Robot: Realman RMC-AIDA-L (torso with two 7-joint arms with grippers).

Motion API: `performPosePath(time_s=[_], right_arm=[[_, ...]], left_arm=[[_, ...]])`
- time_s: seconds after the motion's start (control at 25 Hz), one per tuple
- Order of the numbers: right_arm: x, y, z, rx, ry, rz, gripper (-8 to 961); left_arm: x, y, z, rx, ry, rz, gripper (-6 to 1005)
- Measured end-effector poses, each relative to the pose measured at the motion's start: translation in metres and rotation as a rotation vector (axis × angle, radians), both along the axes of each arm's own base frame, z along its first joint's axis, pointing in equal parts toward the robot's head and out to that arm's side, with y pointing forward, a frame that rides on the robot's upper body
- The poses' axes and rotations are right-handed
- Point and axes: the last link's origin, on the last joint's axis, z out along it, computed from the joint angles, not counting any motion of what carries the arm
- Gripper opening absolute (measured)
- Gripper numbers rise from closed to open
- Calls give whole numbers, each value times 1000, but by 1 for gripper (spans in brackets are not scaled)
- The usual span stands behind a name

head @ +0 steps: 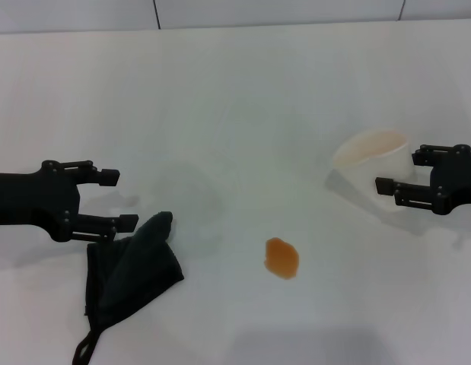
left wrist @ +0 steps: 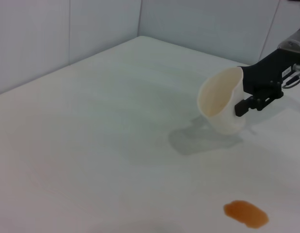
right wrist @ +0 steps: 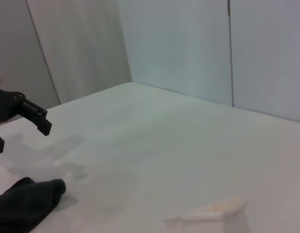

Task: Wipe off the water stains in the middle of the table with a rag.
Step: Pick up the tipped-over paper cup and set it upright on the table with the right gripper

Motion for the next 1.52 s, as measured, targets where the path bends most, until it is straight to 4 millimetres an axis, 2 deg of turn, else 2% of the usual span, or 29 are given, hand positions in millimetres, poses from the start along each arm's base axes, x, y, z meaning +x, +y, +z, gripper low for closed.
performPosePath(time_s=[0.56, 1.52], right_arm=[[10, 0, -5, 25, -20, -22, 621], [17, -4, -8, 24, -21, -31, 625]], left_arm=[[0, 0, -2, 5, -2, 5, 885], [1, 1, -3, 7, -1, 1, 885]])
